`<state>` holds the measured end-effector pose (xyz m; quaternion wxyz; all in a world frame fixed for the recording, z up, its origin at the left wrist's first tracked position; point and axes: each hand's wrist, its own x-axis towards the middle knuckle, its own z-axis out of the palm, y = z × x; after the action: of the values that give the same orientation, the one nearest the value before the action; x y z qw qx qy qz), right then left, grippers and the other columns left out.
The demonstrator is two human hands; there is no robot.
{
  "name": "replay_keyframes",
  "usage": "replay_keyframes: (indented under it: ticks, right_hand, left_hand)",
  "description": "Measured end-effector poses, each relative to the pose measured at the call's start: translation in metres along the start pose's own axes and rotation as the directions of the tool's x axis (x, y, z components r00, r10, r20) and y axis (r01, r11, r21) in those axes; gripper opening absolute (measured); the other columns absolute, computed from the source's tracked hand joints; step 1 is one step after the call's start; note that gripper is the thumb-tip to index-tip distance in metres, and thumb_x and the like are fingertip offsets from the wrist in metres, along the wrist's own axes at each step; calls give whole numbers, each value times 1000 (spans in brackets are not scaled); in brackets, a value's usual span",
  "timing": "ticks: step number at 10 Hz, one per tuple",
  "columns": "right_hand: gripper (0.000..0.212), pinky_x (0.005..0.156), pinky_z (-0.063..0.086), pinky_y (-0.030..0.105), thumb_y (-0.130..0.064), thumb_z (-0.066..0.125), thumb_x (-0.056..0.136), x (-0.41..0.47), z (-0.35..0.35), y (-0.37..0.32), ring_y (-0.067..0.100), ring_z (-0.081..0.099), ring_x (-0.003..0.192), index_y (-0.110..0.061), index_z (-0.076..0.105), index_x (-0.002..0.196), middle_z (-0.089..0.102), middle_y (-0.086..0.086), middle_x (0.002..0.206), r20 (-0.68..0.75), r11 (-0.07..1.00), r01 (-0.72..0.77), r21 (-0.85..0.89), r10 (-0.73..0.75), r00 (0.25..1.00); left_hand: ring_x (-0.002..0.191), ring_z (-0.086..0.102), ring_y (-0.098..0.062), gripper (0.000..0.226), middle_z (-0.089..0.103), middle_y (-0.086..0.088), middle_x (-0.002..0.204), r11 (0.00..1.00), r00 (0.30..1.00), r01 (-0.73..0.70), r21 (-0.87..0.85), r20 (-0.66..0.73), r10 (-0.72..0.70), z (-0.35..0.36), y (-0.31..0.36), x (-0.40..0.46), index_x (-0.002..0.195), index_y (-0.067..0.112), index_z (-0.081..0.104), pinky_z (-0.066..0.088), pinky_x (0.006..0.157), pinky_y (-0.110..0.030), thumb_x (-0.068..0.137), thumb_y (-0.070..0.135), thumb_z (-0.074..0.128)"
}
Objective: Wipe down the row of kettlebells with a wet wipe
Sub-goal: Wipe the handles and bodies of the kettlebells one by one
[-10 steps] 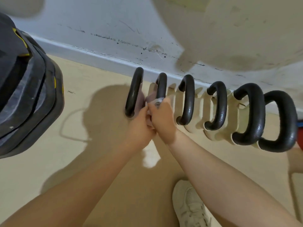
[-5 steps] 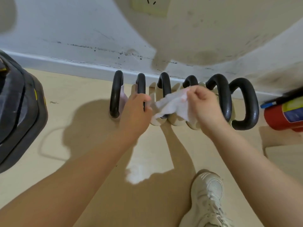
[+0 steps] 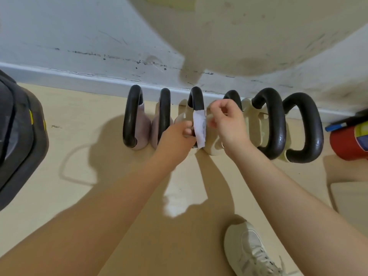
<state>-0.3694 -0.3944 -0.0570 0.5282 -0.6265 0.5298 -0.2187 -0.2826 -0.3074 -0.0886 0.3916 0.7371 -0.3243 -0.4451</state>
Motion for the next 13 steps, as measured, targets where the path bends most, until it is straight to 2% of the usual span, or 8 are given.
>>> replay_keyframes:
  ticks: [1,2,3,5,6,9,12,13]
  right_hand:
    - [25,68,47,32,-29,53,90,2,0,10,24,59,81,-6,60,97,65,8,92,75,971,-185,-150,198,977]
    - [30,66,43,35,-26,49,91,4,23,11,25,53,69,-7,53,68,54,10,69,223,973,-168,-156,201,954]
    - [24,69,43,34,-24,44,92,23,35,1,18,50,68,-6,53,78,49,4,69,173,977,-172,-122,192,966]
    - [28,61,42,25,-26,43,97,10,25,10,17,51,75,-2,50,110,52,6,88,304,985,-94,-144,134,943]
    - [27,57,40,25,-25,38,99,39,33,-7,17,48,68,-5,48,84,48,4,76,287,974,-92,-208,150,946]
    - [31,90,39,39,-24,37,97,63,43,6,24,44,104,-7,44,122,45,13,115,193,915,51,-400,30,981]
    - [28,60,32,30,-15,39,95,110,19,-2,14,37,62,-2,50,73,39,3,72,651,753,511,-414,-148,745]
    - [30,66,33,34,-20,41,90,128,17,-3,25,44,68,-17,37,61,44,12,71,655,797,449,-405,-90,750]
  left_hand:
    - [71,54,-19,15,66,-13,78,1000,1000,0,10,-12,0,-2,4,-2,91,11,66,41,63,-27,83,15,54]
    - [76,62,-20,18,69,-6,80,973,999,-51,223,18,48,-5,10,4,89,11,65,41,60,-19,87,23,52]
    - [87,63,-23,22,70,-7,90,956,998,-53,288,59,38,-8,18,7,96,9,66,47,75,-31,90,24,51]
    - [56,47,-10,21,52,3,58,976,999,23,216,26,-29,-9,20,11,66,17,53,34,53,-22,86,22,57]
    - [77,61,-14,17,68,-1,83,982,997,60,180,33,-67,-8,23,12,94,12,66,47,72,-26,84,25,61]
    - [86,65,-25,23,71,-12,90,962,993,89,257,56,-107,-7,32,16,96,7,67,50,79,-36,84,26,60]
    - [64,55,-12,15,60,3,67,955,987,159,250,-6,-163,-1,34,14,73,13,61,39,56,-19,81,26,62]
    - [75,62,-16,13,69,-4,81,965,986,168,200,-26,-166,6,33,11,81,13,63,46,65,-24,82,27,62]
